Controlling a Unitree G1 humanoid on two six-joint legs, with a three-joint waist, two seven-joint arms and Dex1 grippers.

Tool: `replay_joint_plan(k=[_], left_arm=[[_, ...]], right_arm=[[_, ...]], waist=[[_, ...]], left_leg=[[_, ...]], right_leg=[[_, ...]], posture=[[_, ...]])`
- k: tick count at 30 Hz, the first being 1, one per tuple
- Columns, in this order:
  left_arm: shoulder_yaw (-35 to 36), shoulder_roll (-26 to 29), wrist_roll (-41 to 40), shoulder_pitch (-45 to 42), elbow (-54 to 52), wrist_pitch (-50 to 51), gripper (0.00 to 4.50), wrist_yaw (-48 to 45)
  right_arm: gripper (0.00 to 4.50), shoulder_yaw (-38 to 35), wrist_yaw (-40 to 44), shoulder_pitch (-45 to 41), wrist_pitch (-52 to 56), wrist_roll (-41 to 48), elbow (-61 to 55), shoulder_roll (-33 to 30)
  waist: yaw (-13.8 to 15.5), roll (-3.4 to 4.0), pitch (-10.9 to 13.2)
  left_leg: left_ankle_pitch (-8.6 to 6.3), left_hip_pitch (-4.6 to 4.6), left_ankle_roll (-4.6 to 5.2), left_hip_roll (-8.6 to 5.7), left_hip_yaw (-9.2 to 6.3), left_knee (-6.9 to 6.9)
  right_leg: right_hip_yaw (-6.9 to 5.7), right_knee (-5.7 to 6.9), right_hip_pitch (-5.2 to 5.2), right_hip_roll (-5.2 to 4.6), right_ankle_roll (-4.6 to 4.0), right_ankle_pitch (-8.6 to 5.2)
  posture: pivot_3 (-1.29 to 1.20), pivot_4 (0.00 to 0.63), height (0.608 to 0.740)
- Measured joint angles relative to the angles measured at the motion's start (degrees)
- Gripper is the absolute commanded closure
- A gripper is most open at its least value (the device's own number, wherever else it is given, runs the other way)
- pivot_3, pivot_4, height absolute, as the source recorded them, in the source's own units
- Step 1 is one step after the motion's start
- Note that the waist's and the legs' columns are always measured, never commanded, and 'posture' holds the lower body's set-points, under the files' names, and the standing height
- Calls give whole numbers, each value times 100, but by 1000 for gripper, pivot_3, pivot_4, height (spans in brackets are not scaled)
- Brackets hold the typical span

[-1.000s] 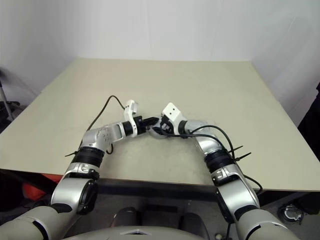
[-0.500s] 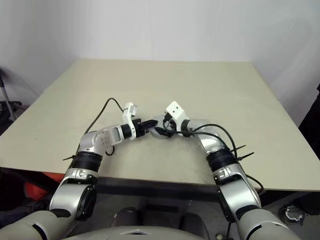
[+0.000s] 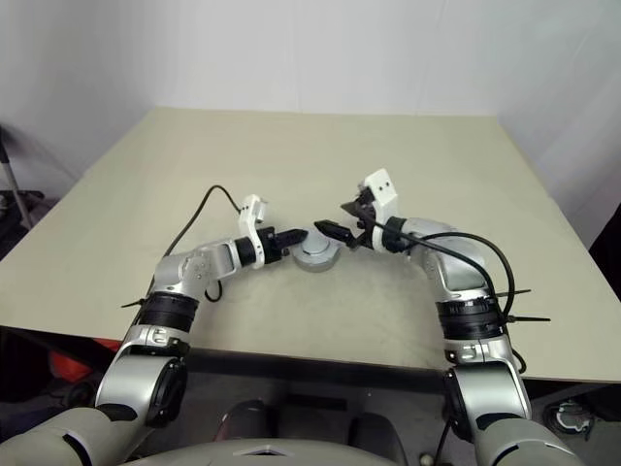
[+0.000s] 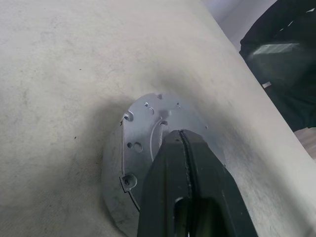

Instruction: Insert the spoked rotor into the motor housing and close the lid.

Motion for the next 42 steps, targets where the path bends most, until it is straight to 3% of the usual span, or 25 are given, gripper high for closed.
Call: replay_joint_plan(k=[5, 15, 30, 33, 38, 42], left_arm=[[5, 35, 29, -21, 74, -96, 4500, 11], [54, 152, 124, -18, 235, -247, 4500, 100], [203, 208, 206, -19, 314, -377, 4500, 244], [249, 212, 223, -20, 386, -394, 4500, 260], [270, 268, 291, -25, 429, -449, 4500, 287], [254, 251, 397, -20, 654, -442, 4500, 335]], right_arm=[[16, -545, -728, -48, 846, 156, 928, 264], [16, -1478, -1281, -307, 1698, 772, 1231, 655], [16, -1565, -1490, -494, 2300, 1122, 1255, 1283], [616, -1538, -1540, -546, 2230, 1121, 1393, 1425], [2192, -1648, -1558, -587, 2195, 1267, 1637, 1550], [2354, -1687, -1617, -742, 2160, 1306, 1789, 1481]], waist=[[-25, 19, 0], [-35, 6, -8], [-59, 5, -10], [-57, 5, -10], [-57, 7, -9], [-31, 8, -7]], left_leg=[[3, 6, -5, -4, 2, -2], [11, 16, -19, -1, 2, -14], [16, 15, -29, 7, 17, -85], [16, 19, -30, 8, 17, -85], [18, 18, -31, 6, 18, -85], [23, 15, -40, 6, 17, -84]], right_leg=[[-1, 4, -1, -6, 19, -11], [-2, 1, 2, -5, 21, -15], [-10, 2, -18, 6, -34, -33], [-11, 2, -20, 6, -34, -33], [-10, 4, -23, 5, -34, -33], [-11, 9, -28, 4, -33, -33]], posture=[[0, 0, 740], [0, 0, 740], [0, 0, 740], [0, 0, 740], [0, 0, 740], [0, 0, 740]])
